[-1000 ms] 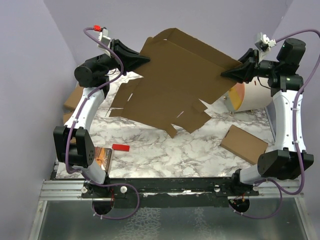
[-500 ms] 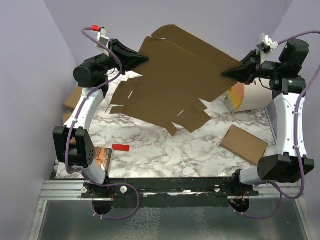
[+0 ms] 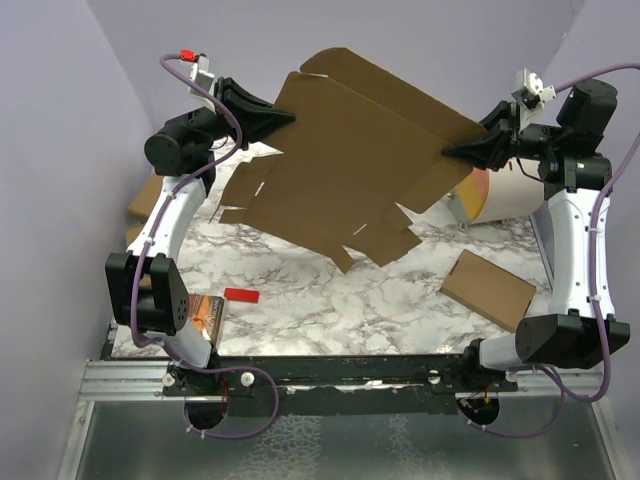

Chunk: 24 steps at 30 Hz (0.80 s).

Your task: Fold the paper box

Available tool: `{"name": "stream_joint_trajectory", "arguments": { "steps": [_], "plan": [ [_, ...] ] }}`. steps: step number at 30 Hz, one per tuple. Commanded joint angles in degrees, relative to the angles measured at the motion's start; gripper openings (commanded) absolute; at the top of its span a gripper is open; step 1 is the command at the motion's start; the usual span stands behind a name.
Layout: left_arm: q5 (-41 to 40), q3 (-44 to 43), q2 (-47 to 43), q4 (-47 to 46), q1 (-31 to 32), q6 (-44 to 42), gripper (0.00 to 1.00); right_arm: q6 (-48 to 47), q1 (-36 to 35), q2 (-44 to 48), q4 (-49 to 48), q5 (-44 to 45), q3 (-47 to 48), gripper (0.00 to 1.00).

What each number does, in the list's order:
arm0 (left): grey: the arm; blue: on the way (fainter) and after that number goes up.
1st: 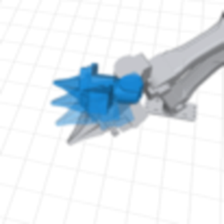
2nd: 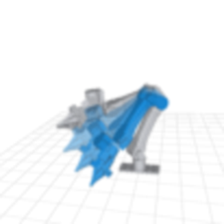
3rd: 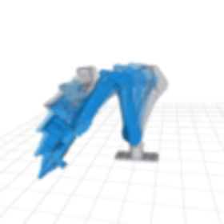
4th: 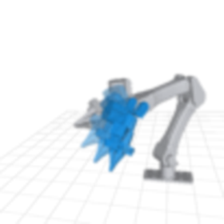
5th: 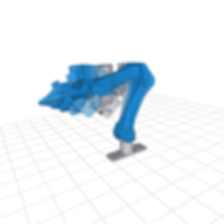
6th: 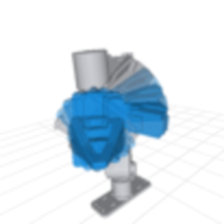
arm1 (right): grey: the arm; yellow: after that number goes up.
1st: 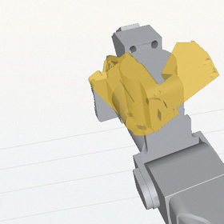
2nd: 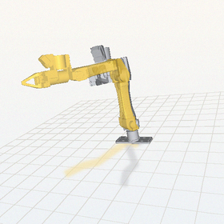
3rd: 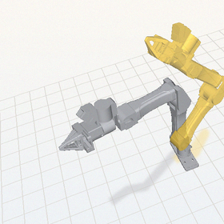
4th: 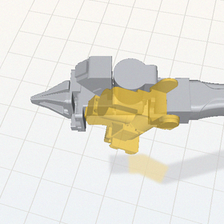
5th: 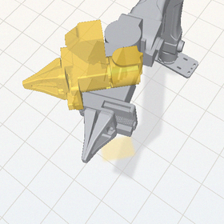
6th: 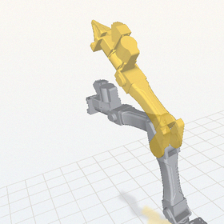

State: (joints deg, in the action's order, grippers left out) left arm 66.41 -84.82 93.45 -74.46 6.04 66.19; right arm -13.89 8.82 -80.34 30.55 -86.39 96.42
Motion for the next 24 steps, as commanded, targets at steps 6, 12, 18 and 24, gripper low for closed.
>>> {"name": "stream_joint_trajectory", "arguments": {
  "steps": [6, 12, 18, 24],
  "plan": [
    [0.0, -2.0, 0.4, -3.1, 0.5, 2.0, 0.00, -4.9, -3.2, -0.3, 6.5, 2.9, 3.1, 0.20],
    [0.4, -2.0, 0.6, -3.5, 0.5, 2.5, 0.00, -4.9, -3.2, -0.6, 6.8, 3.8, 4.4, 0.28],
    [0.6, -2.2, 0.9, -4.4, 0.5, 3.3, 0.00, -5.9, -3.3, -1.4, 8.3, 4.5, 5.7, 0.34],
    [0.8, -2.3, 1.3, -5.9, 0.5, 4.4, 0.00, -7.2, -3.3, -2.2, 10.1, 5.0, 6.8, 0.42]
  ]
}}
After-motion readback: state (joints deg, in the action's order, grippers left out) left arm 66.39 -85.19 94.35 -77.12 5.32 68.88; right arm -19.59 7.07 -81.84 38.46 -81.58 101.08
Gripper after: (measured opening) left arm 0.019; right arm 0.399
